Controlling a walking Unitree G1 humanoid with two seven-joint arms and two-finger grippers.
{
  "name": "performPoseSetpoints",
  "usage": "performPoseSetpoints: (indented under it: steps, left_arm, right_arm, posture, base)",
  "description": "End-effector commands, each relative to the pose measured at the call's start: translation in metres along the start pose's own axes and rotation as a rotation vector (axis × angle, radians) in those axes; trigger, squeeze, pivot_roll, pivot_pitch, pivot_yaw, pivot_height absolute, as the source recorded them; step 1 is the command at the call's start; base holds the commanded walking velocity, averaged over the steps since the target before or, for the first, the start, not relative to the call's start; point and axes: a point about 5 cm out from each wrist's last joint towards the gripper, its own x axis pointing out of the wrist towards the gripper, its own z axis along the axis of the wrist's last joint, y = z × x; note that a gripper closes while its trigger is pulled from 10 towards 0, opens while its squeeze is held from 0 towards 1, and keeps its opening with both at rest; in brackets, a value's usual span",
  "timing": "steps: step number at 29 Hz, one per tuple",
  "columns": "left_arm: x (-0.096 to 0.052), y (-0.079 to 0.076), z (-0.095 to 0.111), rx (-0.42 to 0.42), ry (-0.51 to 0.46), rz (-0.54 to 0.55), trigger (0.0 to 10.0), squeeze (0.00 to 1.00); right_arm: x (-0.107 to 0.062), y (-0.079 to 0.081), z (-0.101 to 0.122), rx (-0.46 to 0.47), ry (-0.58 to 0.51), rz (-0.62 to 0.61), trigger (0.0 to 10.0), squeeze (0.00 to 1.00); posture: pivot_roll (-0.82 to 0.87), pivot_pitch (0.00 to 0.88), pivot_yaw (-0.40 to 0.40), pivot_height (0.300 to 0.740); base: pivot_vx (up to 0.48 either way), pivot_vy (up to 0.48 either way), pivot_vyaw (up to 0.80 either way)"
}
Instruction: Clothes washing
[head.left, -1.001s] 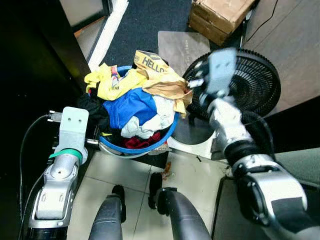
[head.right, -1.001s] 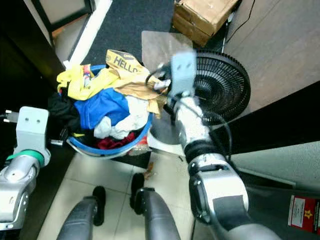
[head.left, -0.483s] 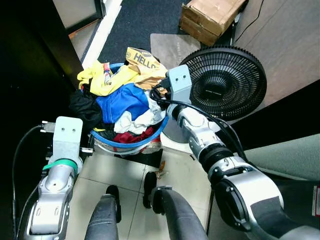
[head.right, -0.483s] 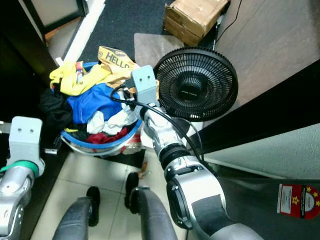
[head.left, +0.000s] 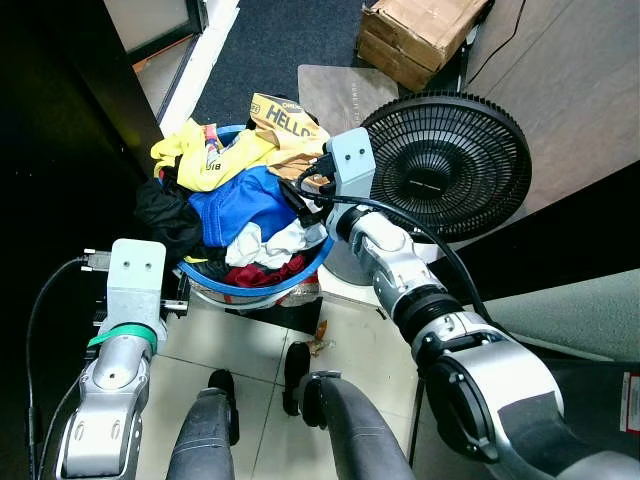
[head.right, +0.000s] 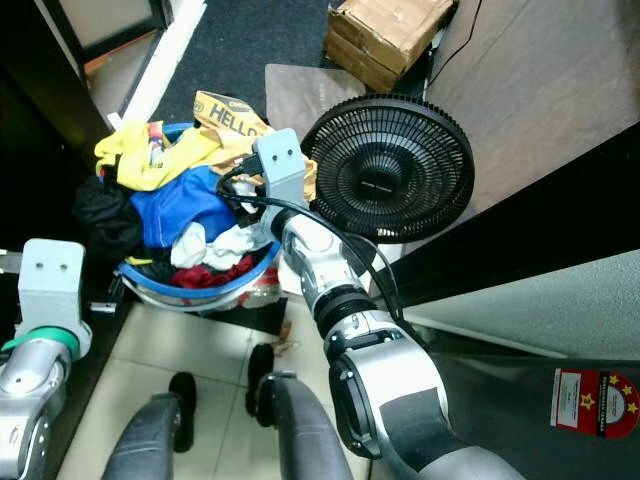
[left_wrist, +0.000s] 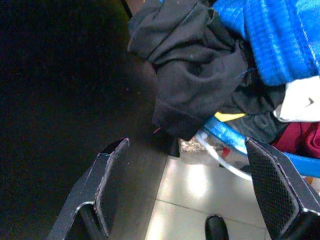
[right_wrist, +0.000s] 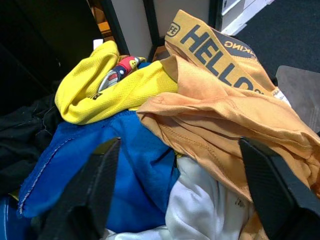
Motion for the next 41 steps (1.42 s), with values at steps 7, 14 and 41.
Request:
performPoseSetpoints:
  steps: [7, 14, 41]
  left_arm:
    - [-0.002, -0.004, -0.011, 0.010, 0.049, -0.014, 10.0, 0.00]
    - [-0.007, 0.002, -0.012, 0.015, 0.054, 0.008, 10.0, 0.00]
    - [-0.037, 0.024, -0.019, 0.035, 0.094, 0.097, 10.0, 0.00]
  right_arm:
    - [-0.003, 0.008, -0.014, 0.032, 0.048, 0.048, 10.0, 0.00]
    - [-0.007, 0.054, -0.041, -0.117, 0.160, 0.313, 10.0, 0.00]
    - [-0.009, 0.064, -0.056, 0.040, 0.182, 0.139, 10.0, 0.00]
  posture:
    - [0.10, 0.470, -0.134, 0.740]
    - [0.13, 0.471, -0.147, 0.740]
    - [0.24, 0.541, -0.182, 0.740]
  base:
    - [0.000, 0.000, 0.00]
    - [0.000, 0.000, 0.00]
    - [0.000, 0.000, 0.00]
